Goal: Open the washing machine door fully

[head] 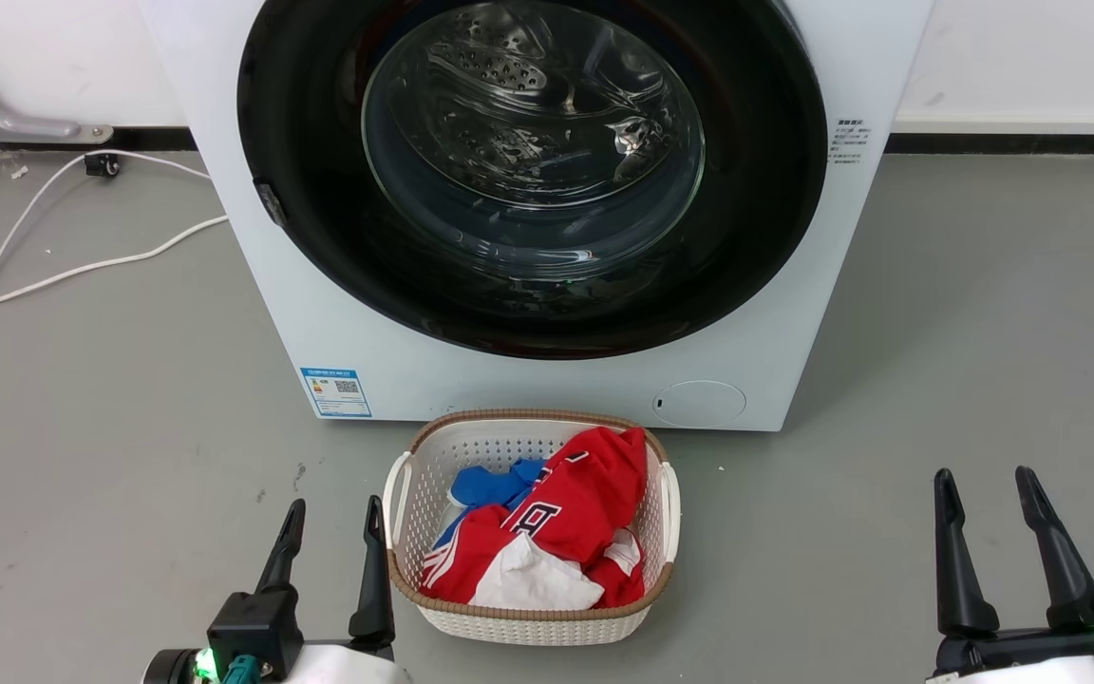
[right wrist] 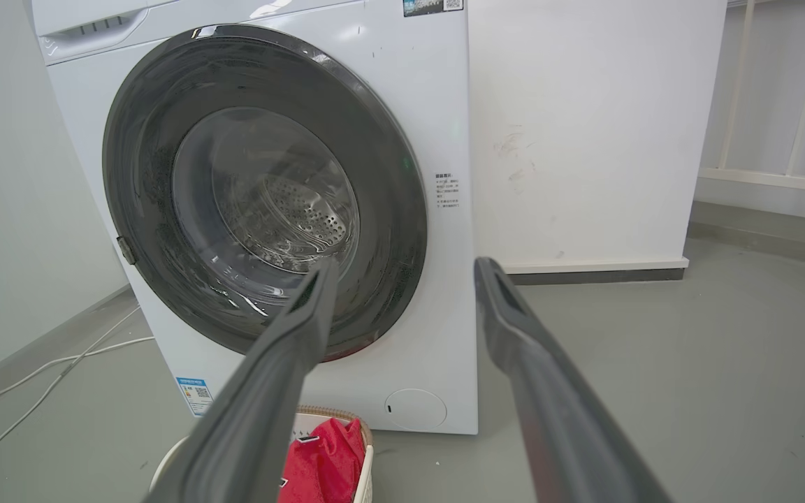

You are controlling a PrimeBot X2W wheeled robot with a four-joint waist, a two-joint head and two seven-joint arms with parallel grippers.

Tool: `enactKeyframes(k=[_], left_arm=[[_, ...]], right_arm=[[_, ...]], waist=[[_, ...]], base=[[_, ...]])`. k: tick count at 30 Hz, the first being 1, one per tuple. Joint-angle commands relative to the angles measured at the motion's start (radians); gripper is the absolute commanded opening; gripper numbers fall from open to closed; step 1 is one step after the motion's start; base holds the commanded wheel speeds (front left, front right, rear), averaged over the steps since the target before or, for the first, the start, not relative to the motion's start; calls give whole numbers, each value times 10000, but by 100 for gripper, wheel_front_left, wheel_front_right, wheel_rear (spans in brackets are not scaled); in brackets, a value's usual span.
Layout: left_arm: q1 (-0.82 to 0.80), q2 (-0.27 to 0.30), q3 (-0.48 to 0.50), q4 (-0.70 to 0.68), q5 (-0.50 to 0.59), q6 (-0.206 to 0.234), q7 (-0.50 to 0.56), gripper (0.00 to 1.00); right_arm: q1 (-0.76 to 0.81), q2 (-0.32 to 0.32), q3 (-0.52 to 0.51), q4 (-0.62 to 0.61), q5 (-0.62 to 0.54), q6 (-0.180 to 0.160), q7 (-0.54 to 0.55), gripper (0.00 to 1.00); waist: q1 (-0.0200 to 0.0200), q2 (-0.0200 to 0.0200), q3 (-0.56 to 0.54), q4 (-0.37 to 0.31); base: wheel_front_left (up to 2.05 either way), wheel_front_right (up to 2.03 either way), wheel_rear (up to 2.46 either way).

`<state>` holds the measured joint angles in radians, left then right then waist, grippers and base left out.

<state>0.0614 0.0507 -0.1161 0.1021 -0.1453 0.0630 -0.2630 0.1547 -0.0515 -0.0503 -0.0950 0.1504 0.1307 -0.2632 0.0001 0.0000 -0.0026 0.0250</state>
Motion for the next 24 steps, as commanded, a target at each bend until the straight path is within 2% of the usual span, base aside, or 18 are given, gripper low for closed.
enactKeyframes(k=[1, 9, 10, 11, 15, 19, 20, 24], left_arm=[[50, -5, 21, 40, -11, 55, -28, 100], [19, -5, 32, 107, 23, 74, -28, 100], [18, -5, 32, 109, 22, 81, -28, 100], [17, -6, 27, 111, 17, 79, -28, 100], [32, -6, 16, 117, -20, 91, -28, 100], [68, -6, 34, 115, -35, 112, -28, 100], [72, -6, 36, 118, -40, 112, -28, 100], [64, -4, 36, 132, -39, 80, -28, 100]], right_arm=[[37, 23, 30, 50, 64, 1, -24, 100], [32, 23, 91, 207, 11, 1, -24, 100], [26, 23, 99, 217, -1, 1, -24, 38], [17, 23, 92, 221, 16, -1, -24, 0], [-71, 22, 107, 213, 286, 1, -24, 0], [-248, 23, 86, 165, 1577, 1, -24, 0], [-275, 25, 135, 137, 1928, 1, -24, 0], [-339, 17, 33, 216, 4573, 1, -24, 0]], waist=[[-1, 0, -4, -5], [-1, 0, 11, -15], [-1, 0, 12, -15], [-1, 0, 12, -13], [-1, 0, 5, -12], [-1, 0, -8, -54], [-1, 0, -11, -65], [-1, 0, -25, -99]], base=[[0, 0, 0], [0, 0, 0], [0, 0, 0], [0, 0, 0], [0, 0, 0], [0, 0, 0], [0, 0, 0], [0, 0, 0]])
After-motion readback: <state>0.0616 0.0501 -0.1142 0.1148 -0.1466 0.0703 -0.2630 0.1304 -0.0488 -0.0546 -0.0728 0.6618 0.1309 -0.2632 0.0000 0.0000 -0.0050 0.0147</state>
